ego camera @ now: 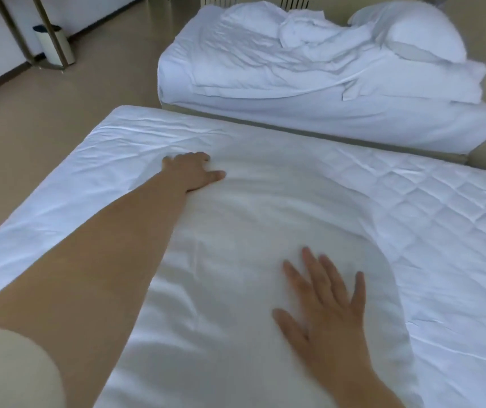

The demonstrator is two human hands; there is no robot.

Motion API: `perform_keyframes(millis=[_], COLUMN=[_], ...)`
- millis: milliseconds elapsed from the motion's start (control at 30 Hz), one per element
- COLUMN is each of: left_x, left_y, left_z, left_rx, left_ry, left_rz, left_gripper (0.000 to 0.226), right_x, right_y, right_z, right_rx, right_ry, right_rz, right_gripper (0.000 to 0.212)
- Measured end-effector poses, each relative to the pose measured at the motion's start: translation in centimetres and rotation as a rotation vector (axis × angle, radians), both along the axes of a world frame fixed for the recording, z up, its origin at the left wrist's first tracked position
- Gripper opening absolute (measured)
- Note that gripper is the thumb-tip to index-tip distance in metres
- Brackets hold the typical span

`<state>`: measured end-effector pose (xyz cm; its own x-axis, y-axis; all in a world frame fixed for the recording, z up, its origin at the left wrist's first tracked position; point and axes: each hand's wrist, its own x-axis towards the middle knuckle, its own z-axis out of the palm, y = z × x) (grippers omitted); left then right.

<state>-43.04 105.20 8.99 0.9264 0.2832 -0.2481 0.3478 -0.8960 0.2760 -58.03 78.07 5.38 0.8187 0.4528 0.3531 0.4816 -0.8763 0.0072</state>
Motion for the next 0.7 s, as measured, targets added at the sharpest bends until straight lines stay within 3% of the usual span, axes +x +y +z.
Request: perform_keyframes(millis=[100, 200, 267, 333, 467, 600, 700], left_x=[0.4, 1.1, 1.6, 1.5, 0.0, 1.4, 2.6], left_y=[-0.7, -0.1, 2.3, 4.4, 3.4, -1.2, -9.2], left_z=[-2.8, 0.6, 3.8, 4.2, -1.5, -0.5, 1.7], left_rx=[0.21, 0.112, 0.16, 0.257, 0.299, 0.253, 0.174], left_ry=[0.069, -0.315, -0.521, -0.462, -0.055, -0.162, -0.245], left_rz=[-0.064, 0.138, 0.214, 0.274, 0.336, 0.172, -0.217], left_gripper=[0.051, 0.043, 0.041, 0.04, 0.042, 0.045, 0.043], right_x=[2.4, 1.6, 0.3, -1.3, -3.0, -2.1, -2.5], right_y=[-1.7, -1.1, -1.4, -1.3, 0.2, -1.0, -1.1], right_z=[-0.1, -1.0, -1.7, -2.8, -7.1, -8.8, -8.2], right_rx=[0.015, 0.006, 0.047, 0.132, 0.132, 0.04, 0.062], right_ry=[0.116, 0.118, 0.12, 0.196, 0.302, 0.357, 0.351], right_rz=[-0.239, -0.211, -0.28, -0.367, -0.372, -0.381, -0.357], right_gripper=[0.067, 0.069, 0.069, 0.073, 0.078, 0.074, 0.084])
